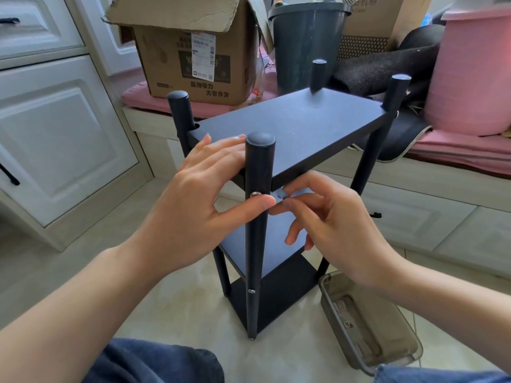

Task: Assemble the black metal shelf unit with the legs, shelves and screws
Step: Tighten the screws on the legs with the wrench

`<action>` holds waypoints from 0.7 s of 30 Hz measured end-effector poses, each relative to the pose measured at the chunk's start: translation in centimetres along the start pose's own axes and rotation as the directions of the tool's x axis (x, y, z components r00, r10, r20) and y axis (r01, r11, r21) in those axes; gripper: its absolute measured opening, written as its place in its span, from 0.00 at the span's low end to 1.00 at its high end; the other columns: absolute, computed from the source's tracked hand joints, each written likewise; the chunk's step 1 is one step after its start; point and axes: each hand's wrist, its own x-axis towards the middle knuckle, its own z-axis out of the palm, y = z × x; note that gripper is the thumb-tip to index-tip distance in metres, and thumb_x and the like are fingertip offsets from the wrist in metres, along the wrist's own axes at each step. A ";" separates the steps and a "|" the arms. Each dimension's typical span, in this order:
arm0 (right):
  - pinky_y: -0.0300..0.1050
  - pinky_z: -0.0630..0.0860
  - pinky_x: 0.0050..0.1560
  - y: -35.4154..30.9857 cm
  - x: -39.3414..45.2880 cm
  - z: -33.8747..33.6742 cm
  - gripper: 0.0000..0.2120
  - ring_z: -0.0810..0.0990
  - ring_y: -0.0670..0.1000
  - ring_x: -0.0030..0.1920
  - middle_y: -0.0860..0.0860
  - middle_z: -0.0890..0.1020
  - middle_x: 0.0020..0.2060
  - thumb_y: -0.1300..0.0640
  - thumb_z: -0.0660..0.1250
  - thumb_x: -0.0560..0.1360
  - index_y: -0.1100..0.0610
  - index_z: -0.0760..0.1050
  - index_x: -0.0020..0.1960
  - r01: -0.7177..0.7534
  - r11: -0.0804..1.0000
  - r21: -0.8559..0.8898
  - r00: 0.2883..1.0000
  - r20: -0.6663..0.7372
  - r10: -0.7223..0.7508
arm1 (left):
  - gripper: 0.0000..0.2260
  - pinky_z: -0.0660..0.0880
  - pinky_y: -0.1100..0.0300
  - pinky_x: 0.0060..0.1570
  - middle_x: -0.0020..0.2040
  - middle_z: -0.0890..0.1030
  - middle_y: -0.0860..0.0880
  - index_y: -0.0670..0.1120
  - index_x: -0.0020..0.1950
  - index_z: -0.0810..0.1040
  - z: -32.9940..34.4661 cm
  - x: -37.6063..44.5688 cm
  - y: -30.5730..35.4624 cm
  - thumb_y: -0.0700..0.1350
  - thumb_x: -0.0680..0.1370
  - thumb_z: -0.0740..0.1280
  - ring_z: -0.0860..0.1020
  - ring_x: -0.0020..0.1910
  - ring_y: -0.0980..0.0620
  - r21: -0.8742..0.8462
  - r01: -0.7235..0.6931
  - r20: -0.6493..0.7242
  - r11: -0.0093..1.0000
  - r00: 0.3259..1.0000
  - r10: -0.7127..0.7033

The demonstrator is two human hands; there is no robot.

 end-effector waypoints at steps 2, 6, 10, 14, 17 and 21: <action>0.40 0.76 0.28 -0.1 0.2 0.2 0.10 0.83 0.51 0.30 0.47 0.86 0.40 0.64 0.63 0.80 0.49 0.74 0.47 -0.033 0.999 0.043 0.999 -0.019 0.034 | 0.22 0.54 0.51 0.79 0.70 0.73 0.61 0.53 0.69 0.75 0.0 0.0 0.0 0.59 0.78 0.65 0.66 0.75 0.59 0.006 0.007 -0.004 1.000 1.000 -0.007; 0.40 0.73 0.25 -0.5 0.5 0.7 0.06 0.83 0.52 0.29 0.48 0.87 0.39 0.65 0.66 0.79 0.55 0.77 0.47 -0.116 0.968 0.223 0.992 -0.016 0.122 | 0.22 0.54 0.52 0.79 0.70 0.73 0.60 0.51 0.68 0.76 0.1 0.0 0.0 0.59 0.78 0.65 0.67 0.75 0.59 0.001 0.013 -0.008 1.000 1.000 -0.013; 0.38 0.71 0.23 -0.7 0.7 0.9 0.06 0.82 0.51 0.29 0.48 0.87 0.38 0.66 0.67 0.78 0.56 0.78 0.46 -0.134 0.952 0.276 0.989 -0.019 0.145 | 0.21 0.53 0.53 0.79 0.70 0.73 0.62 0.53 0.69 0.75 0.1 0.0 0.1 0.60 0.78 0.65 0.66 0.75 0.60 -0.006 0.010 -0.008 1.000 1.000 -0.010; 0.37 0.70 0.22 -0.9 0.7 1.1 0.05 0.81 0.49 0.28 0.48 0.86 0.37 0.65 0.68 0.77 0.57 0.79 0.45 -0.171 0.937 0.304 0.981 -0.040 0.192 | 0.21 0.53 0.53 0.79 0.70 0.73 0.62 0.53 0.68 0.75 0.0 0.0 0.1 0.59 0.78 0.65 0.66 0.75 0.60 -0.006 0.009 -0.011 1.000 1.000 -0.009; 0.36 0.68 0.22 -1.0 0.7 1.4 0.03 0.81 0.48 0.29 0.48 0.86 0.36 0.63 0.70 0.76 0.58 0.81 0.45 -0.259 0.891 0.374 0.955 -0.039 0.295 | 0.22 0.53 0.53 0.79 0.70 0.73 0.60 0.52 0.69 0.76 0.1 0.0 0.0 0.59 0.78 0.65 0.67 0.75 0.59 0.000 0.013 -0.008 1.000 1.000 -0.013; 0.35 0.68 0.22 -1.1 0.8 2.1 0.03 0.81 0.47 0.29 0.49 0.85 0.36 0.63 0.70 0.76 0.59 0.83 0.46 -0.328 0.850 0.413 0.932 -0.005 0.363 | 0.23 0.54 0.53 0.79 0.70 0.74 0.59 0.50 0.69 0.76 0.1 0.0 0.0 0.60 0.77 0.65 0.67 0.75 0.59 -0.001 0.020 -0.001 1.000 1.000 -0.020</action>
